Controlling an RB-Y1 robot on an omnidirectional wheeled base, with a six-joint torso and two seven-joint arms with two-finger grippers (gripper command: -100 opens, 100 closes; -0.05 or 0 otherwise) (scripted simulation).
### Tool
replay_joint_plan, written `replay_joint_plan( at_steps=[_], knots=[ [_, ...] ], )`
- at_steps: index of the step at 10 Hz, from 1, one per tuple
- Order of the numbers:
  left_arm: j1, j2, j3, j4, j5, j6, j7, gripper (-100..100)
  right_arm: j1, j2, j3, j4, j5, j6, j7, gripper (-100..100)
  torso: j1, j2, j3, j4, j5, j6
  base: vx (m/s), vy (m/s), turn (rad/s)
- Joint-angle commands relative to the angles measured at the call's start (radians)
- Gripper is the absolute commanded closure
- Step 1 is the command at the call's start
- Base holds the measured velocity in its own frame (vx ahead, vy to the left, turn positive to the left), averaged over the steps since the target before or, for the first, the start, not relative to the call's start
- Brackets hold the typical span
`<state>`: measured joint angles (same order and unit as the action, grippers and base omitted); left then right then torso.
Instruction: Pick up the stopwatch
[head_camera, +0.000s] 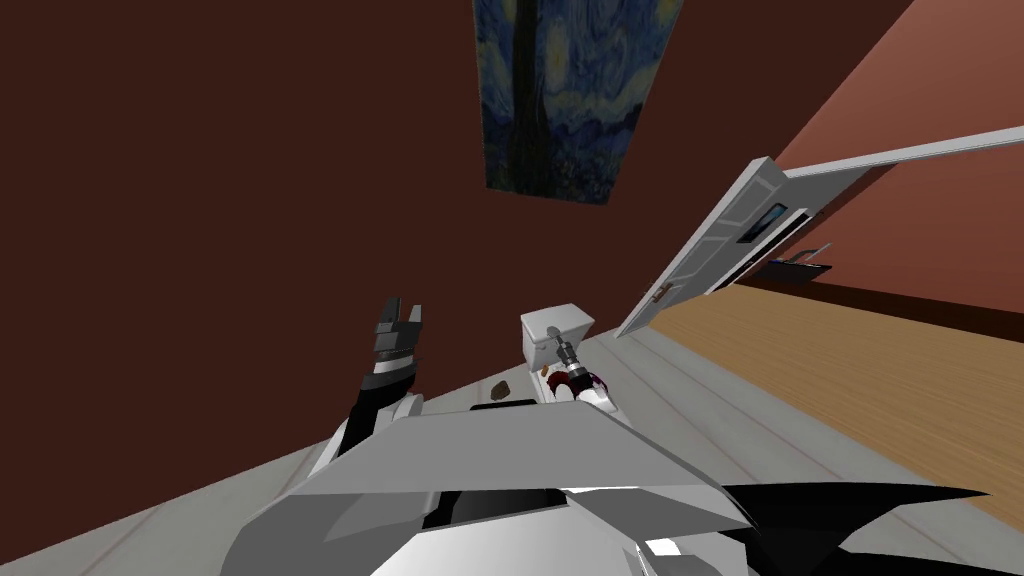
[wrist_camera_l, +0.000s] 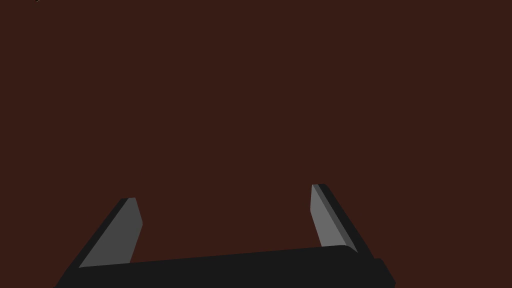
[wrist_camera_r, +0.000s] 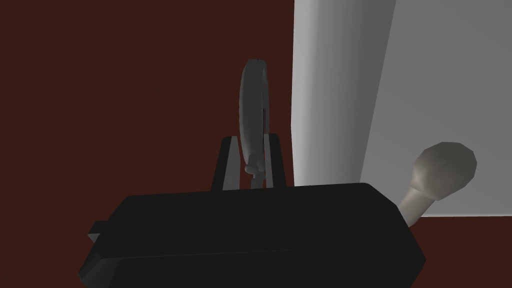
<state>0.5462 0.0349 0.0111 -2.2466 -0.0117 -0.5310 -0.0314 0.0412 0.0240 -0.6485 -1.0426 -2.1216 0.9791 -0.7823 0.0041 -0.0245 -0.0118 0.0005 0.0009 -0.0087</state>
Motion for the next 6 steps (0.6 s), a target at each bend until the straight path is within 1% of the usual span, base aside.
replay_joint_plan(
  at_steps=[1, 2, 3, 4, 5, 6],
  knots=[
    [0.0, 0.0, 0.0, 0.0, 0.0, 0.0, 0.0, 0, 0.04, 0.008, -0.027, -0.041, 0.044, 0.05, -0.047, 100, 0.0, 0.0, 0.0, 0.0, 0.0, 0.0, 0.106, 0.074, -0.097],
    [0.0, 0.0, 0.0, 0.0, 0.0, 0.0, 0.0, 0, 0.06, 0.01, -0.045, -0.056, 0.068, 0.078, -0.069, 100, 0.0, 0.0, 0.0, 0.0, 0.0, 0.0, 0.105, 0.062, -0.097],
    [0.0, 0.0, 0.0, 0.0, 0.0, 0.0, 0.0, 0, 0.06, 0.01, -0.045, -0.056, 0.068, 0.083, -0.069, 100, 0.0, 0.0, 0.0, 0.0, 0.0, 0.0, 0.065, 0.038, -0.042],
    [0.0, 0.0, 0.0, 0.0, 0.0, 0.0, 0.0, 0, 0.079, 0.012, -0.064, -0.071, 0.092, 0.113, -0.092, 100, -0.002, 0.001, 0.0, 0.0, -0.001, -0.001, 0.059, 0.042, -0.053],
    [0.0, 0.0, 0.0, 0.0, 0.0, 0.0, 0.0, 0, 0.065, 0.01, -0.055, -0.055, 0.078, 0.096, -0.073, 100, -0.002, 0.002, 0.001, 0.0, -0.001, 0.0, 0.028, 0.023, -0.024],
    [0.0, 0.0, 0.0, 0.0, 0.0, 0.0, 0.0, 0, 0.067, 0.01, -0.057, -0.057, 0.081, 0.101, -0.076, 0, -0.003, 0.003, 0.002, 0.001, -0.001, -0.001, 0.0, 0.0, 0.0]
  ],
)
